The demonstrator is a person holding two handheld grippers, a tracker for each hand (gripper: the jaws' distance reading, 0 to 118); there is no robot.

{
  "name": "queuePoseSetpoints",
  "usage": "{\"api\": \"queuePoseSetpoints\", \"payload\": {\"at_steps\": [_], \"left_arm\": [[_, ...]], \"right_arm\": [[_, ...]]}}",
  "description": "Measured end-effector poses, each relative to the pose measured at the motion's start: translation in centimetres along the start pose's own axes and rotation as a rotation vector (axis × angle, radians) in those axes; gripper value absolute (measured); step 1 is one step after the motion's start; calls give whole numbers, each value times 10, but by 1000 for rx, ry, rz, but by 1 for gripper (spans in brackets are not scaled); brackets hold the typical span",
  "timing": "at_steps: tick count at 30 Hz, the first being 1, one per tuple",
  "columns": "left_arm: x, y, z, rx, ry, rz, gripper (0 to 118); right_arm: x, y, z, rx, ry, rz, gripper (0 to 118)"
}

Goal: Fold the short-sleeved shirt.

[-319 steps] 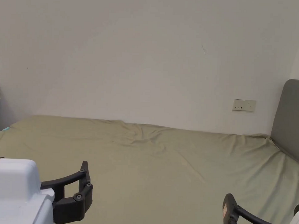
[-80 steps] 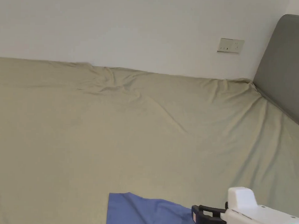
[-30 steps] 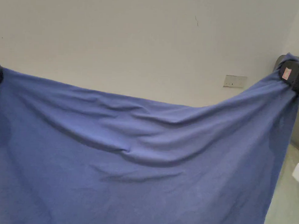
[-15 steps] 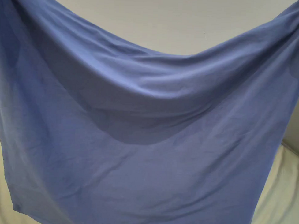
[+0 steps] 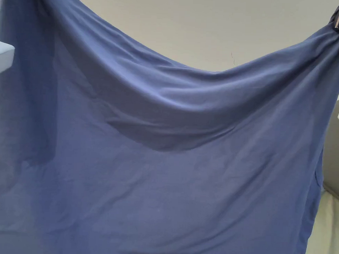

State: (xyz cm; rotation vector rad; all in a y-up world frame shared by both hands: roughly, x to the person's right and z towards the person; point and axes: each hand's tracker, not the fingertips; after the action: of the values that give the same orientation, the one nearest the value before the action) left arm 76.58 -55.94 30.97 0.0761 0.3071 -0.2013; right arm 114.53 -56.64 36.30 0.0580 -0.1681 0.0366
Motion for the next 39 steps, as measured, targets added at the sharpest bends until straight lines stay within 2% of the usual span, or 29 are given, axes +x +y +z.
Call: {"api": "queuePoseSetpoints", "payload": {"at_steps": [6,9,11,15,20,23,27,29,33,35,37,39], "left_arm": [[42,-14,-53,-23,14,-6,2],[57,-15,-64,0,-67,13,2],[72,-20,-84,-12,-10,-59,2],[84,-23,-104,-20,-2,-22,2],[99,-48,-130,-72,31,-21,2],[102,-75,-140,-142,16,1,2],[99,-120,-138,-250,-25,33,2],[100,-149,-126,-318,-52,-31,2],[85,-187,-99,-382,-77,7,2],[76,-211,-79,-421,-109,5,2],[72,-238,-58,-463,-135,-56,2],[67,-263,-35,-499,-167,-94,2]], "right_arm": [[-6,-9,-51,0,-55,-27,6],[-5,-10,-68,35,-53,-32,6],[-7,-9,-80,50,-79,-28,6],[-7,-14,-100,76,-92,-67,6],[-15,-39,-121,58,-120,-54,6],[-22,-66,-125,-16,-105,0,6],[-25,-113,-124,-127,-76,20,6],[-26,-137,-120,-194,-66,23,6],[-27,-175,-98,-280,-41,63,6],[-25,-193,-82,-319,-28,50,6],[-22,-212,-70,-372,-23,41,6],[-22,-232,-54,-440,-18,71,6]]}}
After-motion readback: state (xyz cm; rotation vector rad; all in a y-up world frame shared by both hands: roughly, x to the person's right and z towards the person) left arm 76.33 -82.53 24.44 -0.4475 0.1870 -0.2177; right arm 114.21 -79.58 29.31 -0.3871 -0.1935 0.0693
